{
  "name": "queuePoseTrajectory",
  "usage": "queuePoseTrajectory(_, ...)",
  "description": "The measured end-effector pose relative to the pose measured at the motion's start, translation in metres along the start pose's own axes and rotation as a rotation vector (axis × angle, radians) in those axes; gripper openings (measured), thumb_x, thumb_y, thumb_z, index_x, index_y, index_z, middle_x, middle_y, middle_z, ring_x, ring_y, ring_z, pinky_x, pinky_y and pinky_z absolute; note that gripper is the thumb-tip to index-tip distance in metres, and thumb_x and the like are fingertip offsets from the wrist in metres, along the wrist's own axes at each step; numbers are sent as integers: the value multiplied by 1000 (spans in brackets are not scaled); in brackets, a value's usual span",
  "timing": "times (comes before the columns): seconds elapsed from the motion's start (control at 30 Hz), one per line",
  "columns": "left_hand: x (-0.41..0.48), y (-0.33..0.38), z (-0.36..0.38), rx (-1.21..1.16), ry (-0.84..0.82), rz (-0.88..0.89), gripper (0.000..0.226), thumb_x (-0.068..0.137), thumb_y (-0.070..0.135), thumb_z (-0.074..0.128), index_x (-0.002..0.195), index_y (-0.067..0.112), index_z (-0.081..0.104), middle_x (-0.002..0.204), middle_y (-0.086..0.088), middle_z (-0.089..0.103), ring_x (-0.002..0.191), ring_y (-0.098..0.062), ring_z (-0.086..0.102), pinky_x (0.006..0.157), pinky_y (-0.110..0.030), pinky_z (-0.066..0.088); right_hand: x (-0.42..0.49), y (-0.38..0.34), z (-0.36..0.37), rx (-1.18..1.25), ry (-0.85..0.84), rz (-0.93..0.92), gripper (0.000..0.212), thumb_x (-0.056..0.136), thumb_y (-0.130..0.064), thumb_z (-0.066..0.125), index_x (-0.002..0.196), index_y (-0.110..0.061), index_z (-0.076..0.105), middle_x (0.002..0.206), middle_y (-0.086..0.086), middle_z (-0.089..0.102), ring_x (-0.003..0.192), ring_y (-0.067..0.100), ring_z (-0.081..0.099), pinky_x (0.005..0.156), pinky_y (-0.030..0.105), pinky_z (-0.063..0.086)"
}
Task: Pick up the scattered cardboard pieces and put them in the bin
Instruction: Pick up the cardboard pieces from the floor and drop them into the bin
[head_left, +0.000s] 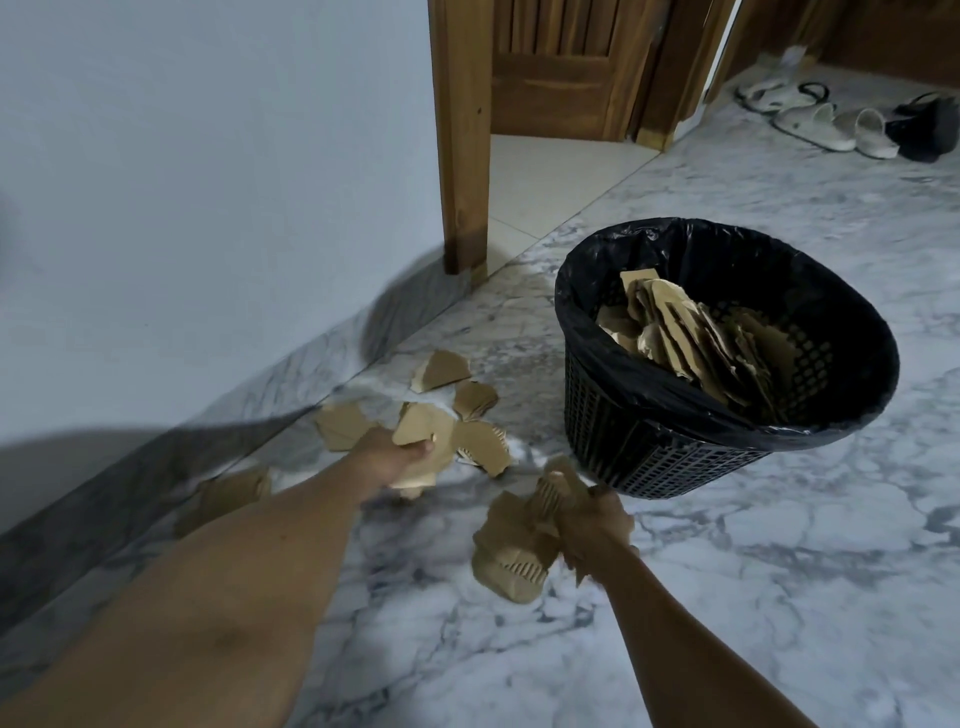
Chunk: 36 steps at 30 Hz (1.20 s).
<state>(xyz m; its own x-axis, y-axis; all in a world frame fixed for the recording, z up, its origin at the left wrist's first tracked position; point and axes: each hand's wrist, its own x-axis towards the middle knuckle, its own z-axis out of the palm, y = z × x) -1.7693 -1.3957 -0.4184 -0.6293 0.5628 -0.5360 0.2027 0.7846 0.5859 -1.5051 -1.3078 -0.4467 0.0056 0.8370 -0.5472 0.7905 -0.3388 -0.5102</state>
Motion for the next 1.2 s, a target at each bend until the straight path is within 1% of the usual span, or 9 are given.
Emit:
queuePoseTrajectory(0.1, -3, 31, 22, 56, -62, 93, 81, 68, 74, 66, 120, 12, 64, 121, -10, 65, 109, -31, 60, 97, -42, 49, 4, 7, -19, 359, -62, -58, 32, 71, -12, 68, 102, -7, 63, 70, 13, 64, 56, 28, 64, 52, 40, 54)
queuePoseTrajectory(0.23, -7, 52, 59, 375, -94, 253, 84, 79, 66, 62, 141, 11, 43, 141, -9, 45, 126, -34, 42, 101, -46, 42, -2, 10, -48, 640, -376, -128, 21, 93, 2, 62, 104, 19, 58, 76, 21, 57, 56, 19, 60, 48, 26, 50)
queuePoseTrajectory(0.37, -12, 46, 76, 614, -66, 312, 70, 89, 54, 57, 141, 11, 41, 151, -7, 28, 127, -35, 32, 97, -45, 38, -23, 8, -52, -81, -591, -413, 40, 79, -40, 78, 103, -8, 72, 99, 11, 66, 88, 22, 63, 73, 36, 49)
queuePoseTrajectory(0.47, -16, 44, 78, 580, -21, 319, 73, 86, 58, 62, 143, 17, 42, 151, -4, 22, 126, -36, 32, 96, -46, 40, -30, 8, -21, -573, -400, -494, 79, 64, -70, 65, 130, -29, 56, 140, -2, 33, 129, 27, 35, 98, 48, 35)
queuePoseTrajectory(0.57, -15, 45, 80, 576, 1, 267, 72, 85, 57, 64, 141, 15, 45, 141, -10, 34, 123, -36, 37, 95, -45, 41, -46, 2, 1, -761, -240, -593, 69, 75, -60, 68, 134, -27, 50, 139, 0, 27, 123, 29, 31, 94, 50, 37)
queuePoseTrajectory(0.73, -24, 46, 78, 648, 86, 264, 57, 86, 59, 58, 129, 21, 54, 126, -11, 51, 119, -34, 42, 92, -45, 35, -44, -3, 0, -676, -273, -488, 102, 67, -47, 83, 142, -13, 22, 134, 8, 46, 126, 32, 43, 100, 52, 35)
queuePoseTrajectory(0.93, -31, 34, 63, 46, 118, 207, 59, 89, 31, 69, 141, 13, 47, 138, -10, 57, 125, -30, 53, 101, -40, 46, -26, -12, 6, -503, -496, -444, 58, 64, -33, 81, 114, -10, 63, 112, 6, 68, 107, 29, 63, 96, 47, 49)
queuePoseTrajectory(1.0, -37, 25, 47, -83, 202, 165, 67, 88, 23, 71, 146, 14, 39, 139, -7, 54, 127, -28, 52, 105, -39, 44, -25, -28, 14, -512, -523, -463, 47, 64, -35, 81, 99, -11, 60, 98, 6, 64, 100, 29, 65, 89, 41, 54)
queuePoseTrajectory(1.2, -59, -52, -22, -294, 481, -110, 54, 95, 45, 55, 134, 7, 56, 123, -18, 64, 114, -34, 61, 85, -34, 46, -30, -68, 64, -700, -674, -436, 60, 38, -41, 80, 85, -11, 59, 96, 8, 63, 104, 34, 64, 97, 50, 50)
